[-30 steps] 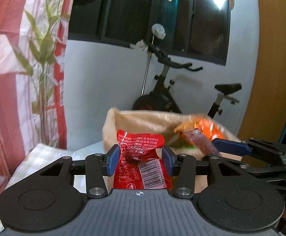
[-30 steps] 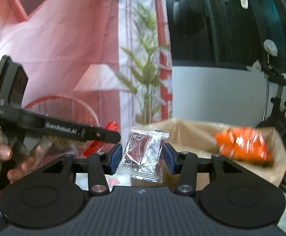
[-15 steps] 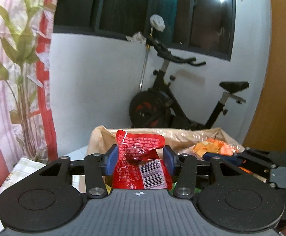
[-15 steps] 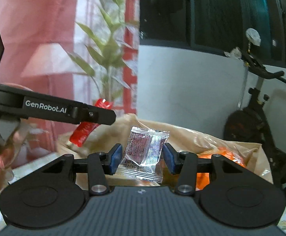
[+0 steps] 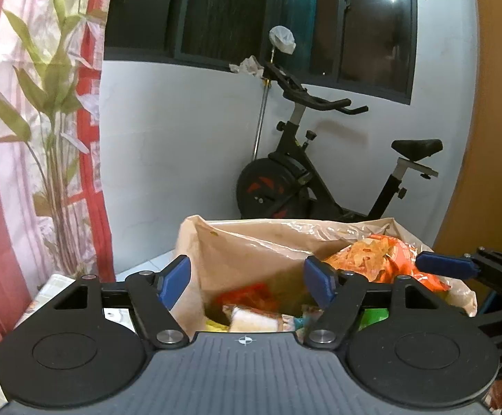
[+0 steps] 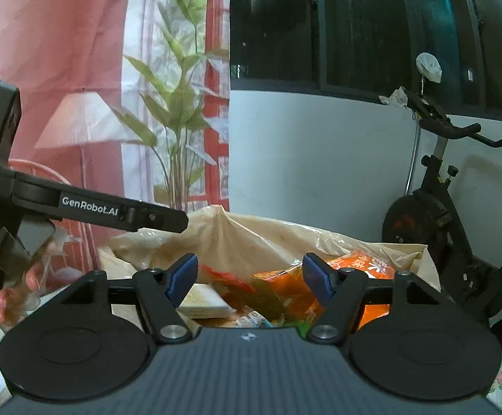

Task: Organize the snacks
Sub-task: 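Move both open tools back down to the remaining snacks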

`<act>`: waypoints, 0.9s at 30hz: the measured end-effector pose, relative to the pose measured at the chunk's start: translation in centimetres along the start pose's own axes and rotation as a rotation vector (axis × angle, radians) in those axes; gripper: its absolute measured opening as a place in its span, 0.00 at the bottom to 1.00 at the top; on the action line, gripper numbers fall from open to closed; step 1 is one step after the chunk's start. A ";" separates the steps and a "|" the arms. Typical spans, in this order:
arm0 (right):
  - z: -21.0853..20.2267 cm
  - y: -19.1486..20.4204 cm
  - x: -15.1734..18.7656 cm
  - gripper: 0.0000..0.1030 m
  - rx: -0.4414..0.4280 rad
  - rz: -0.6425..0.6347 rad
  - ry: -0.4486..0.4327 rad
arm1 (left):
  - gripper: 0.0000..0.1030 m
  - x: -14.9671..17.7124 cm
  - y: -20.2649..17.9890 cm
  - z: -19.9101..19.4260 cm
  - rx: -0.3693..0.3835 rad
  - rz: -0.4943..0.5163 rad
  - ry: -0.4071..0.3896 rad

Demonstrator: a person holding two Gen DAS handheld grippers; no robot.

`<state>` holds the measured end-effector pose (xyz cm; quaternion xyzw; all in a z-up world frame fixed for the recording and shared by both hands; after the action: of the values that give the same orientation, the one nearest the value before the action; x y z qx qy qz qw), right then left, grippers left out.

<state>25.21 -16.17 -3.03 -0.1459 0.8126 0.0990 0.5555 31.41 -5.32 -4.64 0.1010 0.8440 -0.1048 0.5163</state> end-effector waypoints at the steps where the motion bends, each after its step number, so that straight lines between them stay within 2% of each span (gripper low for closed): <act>1: -0.4 0.2 -0.1 0.68 -0.004 -0.001 -0.007 | 0.72 0.0 0.1 -0.4 -0.002 0.000 -0.003; 9: -3.4 2.2 0.5 0.68 -0.050 -0.014 -0.038 | 0.73 2.1 2.2 -4.9 -0.018 -0.029 -0.007; 13: -4.5 3.0 1.4 0.68 -0.073 -0.012 -0.039 | 0.73 4.1 4.1 -7.2 -0.054 -0.071 0.000; 20: -6.8 3.3 4.7 0.68 -0.109 0.014 -0.025 | 0.73 10.1 6.9 -9.4 -0.116 -0.151 0.060; 27: -8.2 2.3 10.6 0.68 -0.098 0.034 0.087 | 0.72 16.5 8.9 -9.4 -0.149 -0.263 0.163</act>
<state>13.61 -17.97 -9.93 -0.1633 0.8326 0.1414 0.5100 18.51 6.87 -15.80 -0.0409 0.8944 -0.1002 0.4340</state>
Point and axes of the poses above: each gripper's, at about its wrist camera, not at the fingertips, and z roughly the way its jaws point, y to its left, x to its underside, the point moved 10 cm from there along z, roughly the way its jaws point, and after that the axes turned 3 degrees about y, right-handed, at the moved point
